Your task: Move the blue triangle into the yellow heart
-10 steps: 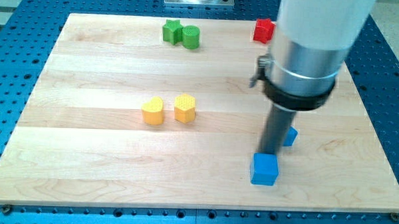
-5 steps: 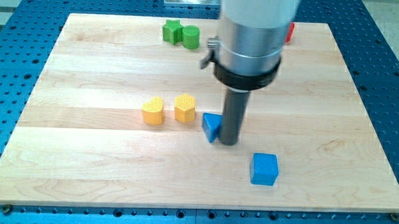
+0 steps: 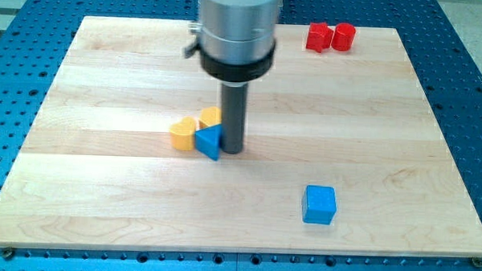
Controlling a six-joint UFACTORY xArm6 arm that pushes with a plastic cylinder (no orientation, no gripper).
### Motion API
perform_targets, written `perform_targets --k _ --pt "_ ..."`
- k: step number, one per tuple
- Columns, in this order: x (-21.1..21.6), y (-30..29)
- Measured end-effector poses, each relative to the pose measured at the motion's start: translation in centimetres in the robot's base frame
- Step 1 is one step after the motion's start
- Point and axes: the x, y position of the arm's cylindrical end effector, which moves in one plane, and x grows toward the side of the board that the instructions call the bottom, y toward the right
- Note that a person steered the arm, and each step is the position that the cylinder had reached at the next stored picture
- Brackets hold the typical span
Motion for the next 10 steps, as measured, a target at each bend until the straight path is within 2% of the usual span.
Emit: perform_targets --k 2,3,4,9,10 --pt "1.4 0.6" --pt "4.1 2.8" --pt "6.5 1.3" --pt "1.7 -2.9" --pt "0.6 1.4"
